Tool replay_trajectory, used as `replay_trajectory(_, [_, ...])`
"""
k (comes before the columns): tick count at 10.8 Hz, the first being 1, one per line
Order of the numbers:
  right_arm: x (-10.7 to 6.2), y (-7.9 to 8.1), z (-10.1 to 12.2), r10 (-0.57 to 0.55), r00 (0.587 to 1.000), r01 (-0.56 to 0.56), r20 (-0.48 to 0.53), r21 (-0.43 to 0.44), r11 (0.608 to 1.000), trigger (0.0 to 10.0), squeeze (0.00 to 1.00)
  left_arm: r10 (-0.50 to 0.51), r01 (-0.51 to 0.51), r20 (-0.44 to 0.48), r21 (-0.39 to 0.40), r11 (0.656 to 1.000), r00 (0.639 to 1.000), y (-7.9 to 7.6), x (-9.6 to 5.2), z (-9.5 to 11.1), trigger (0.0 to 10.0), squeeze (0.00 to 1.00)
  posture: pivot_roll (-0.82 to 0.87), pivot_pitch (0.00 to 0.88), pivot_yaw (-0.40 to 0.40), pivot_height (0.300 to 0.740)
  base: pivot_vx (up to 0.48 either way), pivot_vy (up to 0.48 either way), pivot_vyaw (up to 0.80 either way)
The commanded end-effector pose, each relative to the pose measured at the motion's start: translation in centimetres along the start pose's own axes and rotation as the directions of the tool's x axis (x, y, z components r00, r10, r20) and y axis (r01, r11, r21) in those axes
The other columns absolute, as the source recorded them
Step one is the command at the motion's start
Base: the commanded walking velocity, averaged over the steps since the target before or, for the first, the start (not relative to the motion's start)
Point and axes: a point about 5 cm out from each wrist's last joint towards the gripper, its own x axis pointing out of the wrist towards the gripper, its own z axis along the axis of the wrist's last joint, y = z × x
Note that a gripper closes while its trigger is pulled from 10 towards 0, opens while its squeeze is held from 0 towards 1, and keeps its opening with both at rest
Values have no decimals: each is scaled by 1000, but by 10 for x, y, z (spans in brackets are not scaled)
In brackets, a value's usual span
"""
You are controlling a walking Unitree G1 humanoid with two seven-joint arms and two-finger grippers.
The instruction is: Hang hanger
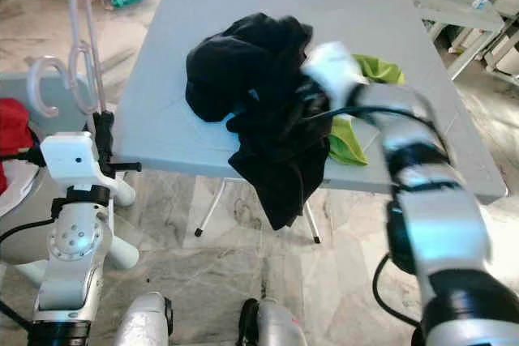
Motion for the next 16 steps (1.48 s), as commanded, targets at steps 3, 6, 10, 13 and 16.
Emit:
replay_trajectory(3, [-41, 0, -31, 63, 995, -65, -72, -31, 997, 10000, 1000, -48, 48, -13, -10, 999, 999, -6, 2, -3, 10000, 0, 117, 145, -97, 740, 0, 0, 0])
replay_trajectory(6, [-64, 5, -33, 167, 983, -177, 71, 160, 971, 10000, 1000, -48, 48, -17, -8, 999, 999, -5, 0, -4, 10000, 0, 117, 149, -95, 740, 0, 0, 0])
replay_trajectory(10, [-45, 56, -40, 296, 925, -370, 238, 382, 847, 10000, 1000, -63, 63, -22, -12, 998, 998, -7, -1, -4, 10000, 0, 121, 153, -87, 740, 0, 0, 0])
replay_trajectory(13, [-13, 94, -61, 271, 947, -322, 175, 539, 778, 10000, 1000, -65, 65, -32, -16, 998, 997, -9, -5, -4, 10000, 0, 125, 173, -92, 740, 0, 0, 0])
replay_trajectory(16, [10, 82, -80, 16, 984, 76, -177, 500, 863, 10000, 1000, -67, 66, -33, -21, 998, 997, -11, -4, -4, 10000, 0, 129, 171, -103, 740, 0, 0, 0])
